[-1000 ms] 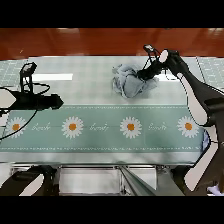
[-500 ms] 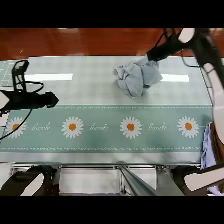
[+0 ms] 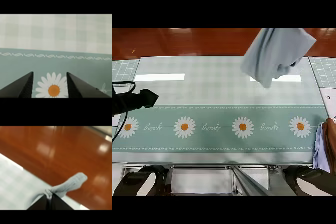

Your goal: Fold the shirts.

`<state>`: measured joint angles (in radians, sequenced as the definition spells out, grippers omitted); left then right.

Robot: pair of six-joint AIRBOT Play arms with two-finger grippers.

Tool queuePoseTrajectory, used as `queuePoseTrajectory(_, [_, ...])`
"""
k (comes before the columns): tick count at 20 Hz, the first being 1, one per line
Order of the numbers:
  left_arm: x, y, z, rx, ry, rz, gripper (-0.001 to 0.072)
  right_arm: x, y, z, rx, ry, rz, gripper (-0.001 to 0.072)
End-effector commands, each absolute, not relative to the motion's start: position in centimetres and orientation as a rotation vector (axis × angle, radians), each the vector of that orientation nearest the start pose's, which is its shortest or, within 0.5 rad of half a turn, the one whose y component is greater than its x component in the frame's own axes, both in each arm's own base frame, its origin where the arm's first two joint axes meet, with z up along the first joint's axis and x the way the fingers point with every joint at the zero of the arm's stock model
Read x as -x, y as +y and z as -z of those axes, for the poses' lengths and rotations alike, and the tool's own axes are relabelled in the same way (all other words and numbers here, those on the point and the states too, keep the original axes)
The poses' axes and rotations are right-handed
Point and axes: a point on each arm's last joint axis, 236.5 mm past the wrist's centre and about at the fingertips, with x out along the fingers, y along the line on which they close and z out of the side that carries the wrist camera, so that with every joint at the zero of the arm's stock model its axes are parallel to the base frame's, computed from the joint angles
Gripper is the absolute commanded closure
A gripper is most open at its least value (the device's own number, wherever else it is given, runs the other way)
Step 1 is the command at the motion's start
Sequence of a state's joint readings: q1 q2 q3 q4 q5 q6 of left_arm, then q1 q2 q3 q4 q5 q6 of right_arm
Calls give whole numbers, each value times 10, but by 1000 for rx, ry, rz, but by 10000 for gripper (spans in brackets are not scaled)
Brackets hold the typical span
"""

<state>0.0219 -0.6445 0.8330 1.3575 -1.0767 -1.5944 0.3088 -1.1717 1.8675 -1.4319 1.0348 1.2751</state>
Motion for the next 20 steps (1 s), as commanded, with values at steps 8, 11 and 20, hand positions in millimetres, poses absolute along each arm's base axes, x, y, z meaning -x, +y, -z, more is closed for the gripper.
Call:
queuePoseTrajectory(8, [-267,-49,-101,240,925,137,201,-302,268,-434,211,167,-775,681])
queuePoseTrajectory(11, [-267,-50,-102,243,924,140,201,-296,310,-386,190,342,-851,681])
queuePoseTrajectory(20, [-264,-58,-91,265,953,169,201,-306,329,-176,224,908,-819,681])
